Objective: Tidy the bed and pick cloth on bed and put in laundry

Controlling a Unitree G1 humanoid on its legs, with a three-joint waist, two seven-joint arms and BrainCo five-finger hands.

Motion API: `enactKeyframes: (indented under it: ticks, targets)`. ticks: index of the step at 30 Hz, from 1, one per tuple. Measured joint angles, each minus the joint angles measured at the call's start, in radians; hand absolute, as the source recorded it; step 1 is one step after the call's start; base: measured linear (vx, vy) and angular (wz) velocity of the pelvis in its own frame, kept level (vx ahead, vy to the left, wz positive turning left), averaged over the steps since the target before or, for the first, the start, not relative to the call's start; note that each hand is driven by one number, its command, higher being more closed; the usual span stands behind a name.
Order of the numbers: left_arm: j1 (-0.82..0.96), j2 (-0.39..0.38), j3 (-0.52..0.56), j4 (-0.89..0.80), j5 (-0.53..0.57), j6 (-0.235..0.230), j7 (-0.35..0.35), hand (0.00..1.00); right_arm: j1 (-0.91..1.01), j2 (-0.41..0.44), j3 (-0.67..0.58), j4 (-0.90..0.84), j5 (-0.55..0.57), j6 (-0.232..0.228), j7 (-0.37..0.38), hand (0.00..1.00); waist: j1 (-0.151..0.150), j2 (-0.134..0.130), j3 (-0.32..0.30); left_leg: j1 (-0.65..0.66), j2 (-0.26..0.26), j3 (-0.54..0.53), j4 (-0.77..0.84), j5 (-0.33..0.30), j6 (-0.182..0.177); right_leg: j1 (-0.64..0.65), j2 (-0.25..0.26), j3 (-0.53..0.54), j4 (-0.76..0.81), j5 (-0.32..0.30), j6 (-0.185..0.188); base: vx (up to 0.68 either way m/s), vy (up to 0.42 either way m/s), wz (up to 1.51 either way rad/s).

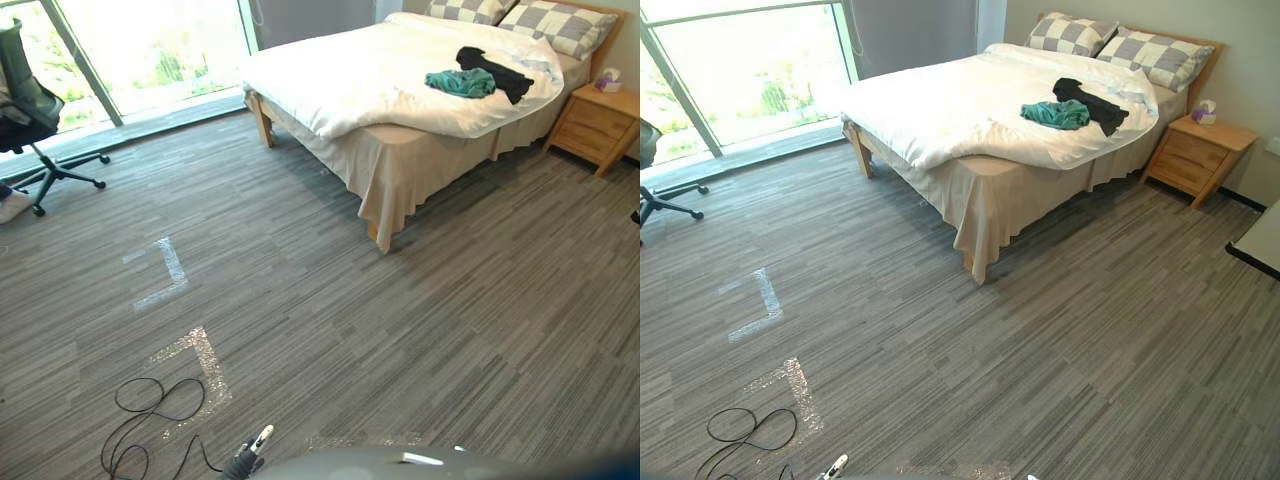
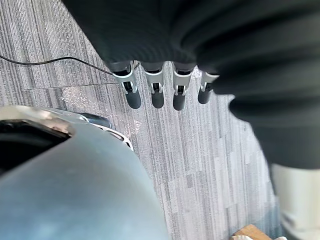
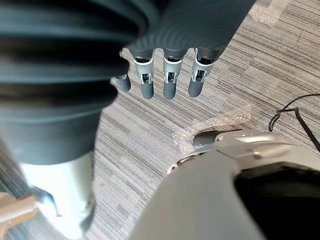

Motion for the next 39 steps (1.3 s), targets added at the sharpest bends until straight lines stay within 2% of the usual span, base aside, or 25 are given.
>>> enactKeyframes:
  ticks: [4,12,15,17,18,19,20,21,22,24,26,27,28,29,30,32,33,34,35,36,37,38,39]
  targets:
    - [-0.012,0.013,-0.046,0.008,0.001,0.002,0.009,0.00,-0.016,0.002,-0.004,0.019,-0.002,-0.014,-0.022,0.00,-0.001,0.002,0.008,0.024,-0.001,-0.001,-0.014,0.003,-0.023,0.035,0.002,-0.022,-0.040,0.021,0.032,0.02,-0.007,0.02]
    - [-0.025,0.038,-0.129,0.008,-0.006,0.010,0.026,0.00,-0.036,0.001,-0.009,0.038,-0.009,-0.016,-0.056,0.00,-0.001,0.000,0.029,0.043,-0.003,-0.001,-0.038,0.005,-0.026,0.038,0.006,-0.023,-0.041,0.028,0.041,-0.02,-0.014,-0.01]
    - [-0.022,0.041,-0.130,0.008,-0.016,0.012,0.019,0.00,-0.036,0.003,-0.009,0.038,-0.008,-0.035,-0.056,0.00,0.000,-0.004,0.048,0.052,-0.009,-0.003,-0.039,0.005,-0.025,0.041,0.002,-0.023,-0.041,0.028,0.041,-0.09,-0.015,-0.06]
    - [-0.021,0.045,-0.140,0.007,-0.029,0.007,0.019,0.00,-0.033,0.006,-0.009,0.039,0.001,-0.056,-0.057,0.00,-0.002,-0.008,0.057,0.052,-0.016,-0.003,-0.038,0.005,-0.025,0.037,-0.007,-0.024,-0.030,0.019,0.027,-0.08,0.000,-0.04]
    - [-0.024,0.047,-0.150,0.006,-0.032,0.001,0.019,0.00,-0.033,0.007,-0.009,0.039,0.006,-0.069,-0.057,0.00,-0.003,-0.007,0.070,0.052,-0.019,-0.002,-0.036,0.005,-0.022,0.003,-0.017,-0.024,0.041,-0.015,0.008,-0.09,0.024,-0.07]
    - [-0.034,0.050,-0.159,0.006,-0.032,-0.001,0.017,0.00,-0.034,0.009,-0.017,0.027,0.029,-0.083,-0.058,0.00,-0.008,-0.004,0.093,0.047,-0.018,0.000,-0.032,-0.003,-0.008,-0.094,-0.044,-0.024,0.248,-0.082,0.026,-0.10,0.035,-0.06]
    - [-0.037,0.050,-0.160,0.006,-0.032,-0.002,0.015,0.00,-0.035,0.011,-0.019,0.025,0.035,-0.086,-0.059,0.00,-0.008,-0.004,0.100,0.045,-0.018,0.002,-0.030,-0.004,-0.002,-0.120,-0.052,-0.023,0.300,-0.093,0.029,-0.14,0.052,-0.05]
    - [-0.045,0.062,-0.168,0.005,-0.033,-0.010,0.009,0.00,-0.038,0.023,-0.035,0.018,0.045,-0.095,-0.058,0.00,-0.008,-0.018,0.126,0.037,-0.022,0.015,-0.015,-0.009,0.010,-0.219,-0.090,-0.032,0.496,-0.110,0.029,-0.14,0.056,-0.04]
    - [-0.052,0.080,-0.181,0.003,-0.033,-0.021,0.009,0.00,-0.047,0.039,-0.052,0.021,0.057,-0.102,-0.058,0.00,-0.009,-0.036,0.150,0.045,-0.031,0.024,-0.009,-0.010,0.019,-0.274,-0.131,-0.058,0.622,-0.109,0.030,-0.13,0.050,-0.07]
    - [-0.063,0.096,-0.194,0.003,-0.033,-0.027,0.009,0.00,-0.050,0.052,-0.064,0.030,0.062,-0.101,-0.057,0.00,-0.011,-0.043,0.165,0.064,-0.034,0.038,-0.011,-0.011,0.028,-0.279,-0.162,-0.101,0.670,-0.136,0.021,-0.01,0.024,-0.24]
    - [-0.071,0.104,-0.195,0.005,-0.029,-0.025,0.008,0.00,-0.052,0.070,-0.108,0.038,0.068,-0.102,-0.052,0.00,-0.014,-0.052,0.171,0.087,-0.010,0.060,0.000,-0.033,0.010,-0.273,-0.166,-0.135,0.626,-0.160,0.025,0.11,-0.029,-0.53]
    - [-0.074,0.104,-0.196,0.008,-0.024,-0.023,0.007,0.00,-0.052,0.070,-0.119,0.038,0.072,-0.102,-0.048,0.00,-0.018,-0.047,0.175,0.087,0.005,0.067,0.007,-0.039,0.002,-0.273,-0.157,-0.137,0.599,-0.162,0.023,0.13,-0.081,-0.36]
    - [-0.080,0.104,-0.207,0.009,-0.020,-0.013,0.005,0.00,-0.053,0.074,-0.134,0.038,0.079,-0.102,-0.044,0.00,-0.033,-0.032,0.186,0.087,0.043,0.072,0.020,-0.055,-0.010,-0.275,-0.137,-0.144,0.528,-0.158,0.029,0.15,-0.117,-0.22]
    - [-0.090,0.103,-0.217,0.010,-0.019,-0.004,0.004,0.00,-0.051,0.076,-0.140,0.037,0.079,-0.102,-0.043,0.00,-0.042,-0.022,0.197,0.093,0.077,0.074,0.026,-0.067,-0.029,-0.286,-0.129,-0.158,0.456,-0.134,0.036,0.18,-0.134,-0.16]
    - [-0.094,0.103,-0.217,0.010,-0.019,-0.002,0.002,0.00,-0.045,0.078,-0.144,0.038,0.079,-0.101,-0.042,0.00,-0.043,-0.022,0.199,0.093,0.090,0.077,0.032,-0.074,-0.040,-0.299,-0.129,-0.158,0.423,-0.112,0.035,0.24,-0.180,-0.17]
    - [-0.099,0.114,-0.216,0.008,-0.019,0.000,-0.005,0.00,-0.018,0.085,-0.148,0.038,0.078,-0.100,-0.043,0.00,-0.044,-0.035,0.202,0.123,0.117,0.087,0.037,-0.104,-0.095,-0.325,-0.146,-0.154,0.301,-0.013,0.039,0.31,-0.246,-0.14]
    - [-0.098,0.117,-0.216,0.008,-0.019,0.001,-0.007,0.00,-0.011,0.093,-0.150,0.038,0.078,-0.100,-0.043,0.00,-0.046,-0.043,0.201,0.137,0.117,0.090,0.038,-0.114,-0.111,-0.323,-0.156,-0.150,0.280,0.003,0.039,0.46,-0.383,-0.03]
    - [-0.098,0.118,-0.215,0.009,-0.019,0.006,-0.012,0.00,-0.003,0.100,-0.164,0.039,0.077,-0.098,-0.043,0.00,-0.055,-0.053,0.197,0.173,0.127,0.091,0.037,-0.137,-0.140,-0.316,-0.167,-0.143,0.293,0.071,0.001,0.43,-0.336,0.02]
    - [-0.098,0.083,-0.217,0.009,-0.017,0.012,-0.017,0.00,0.000,0.073,-0.175,0.039,0.072,-0.093,-0.041,0.00,-0.065,-0.004,0.189,0.195,0.181,0.091,0.030,-0.136,-0.138,-0.323,-0.121,-0.159,0.354,-0.014,-0.013,0.45,-0.326,-0.03]
    - [-0.097,0.072,-0.216,0.008,-0.011,0.010,-0.023,0.00,-0.003,0.064,-0.179,0.039,0.063,-0.092,-0.041,0.00,-0.064,0.012,0.179,0.195,0.193,0.090,0.036,-0.126,-0.134,-0.336,-0.105,-0.158,0.378,-0.041,-0.031,0.40,-0.218,-0.24]
    - [-0.109,0.060,-0.215,0.007,0.004,0.004,-0.031,0.00,-0.027,0.061,-0.200,0.043,0.049,-0.087,-0.039,0.00,-0.063,0.023,0.173,0.194,0.212,0.075,0.079,-0.089,-0.135,-0.343,-0.091,-0.153,0.419,-0.081,-0.046,0.47,-0.300,-0.34]
    - [-0.113,0.055,-0.215,0.006,0.008,0.001,-0.036,0.00,-0.035,0.059,-0.203,0.048,0.037,-0.082,-0.038,0.00,-0.063,0.023,0.173,0.187,0.220,0.061,0.112,-0.072,-0.129,-0.338,-0.083,-0.150,0.425,-0.097,-0.056,0.54,-0.384,-0.39]
    - [-0.115,0.055,-0.215,0.007,0.008,-0.010,-0.037,0.00,-0.041,0.056,-0.204,0.048,0.009,-0.080,-0.028,0.00,-0.061,0.024,0.169,0.146,0.246,0.026,0.224,-0.041,-0.122,-0.310,-0.063,-0.147,0.416,-0.125,-0.072,0.54,-0.407,-0.27]
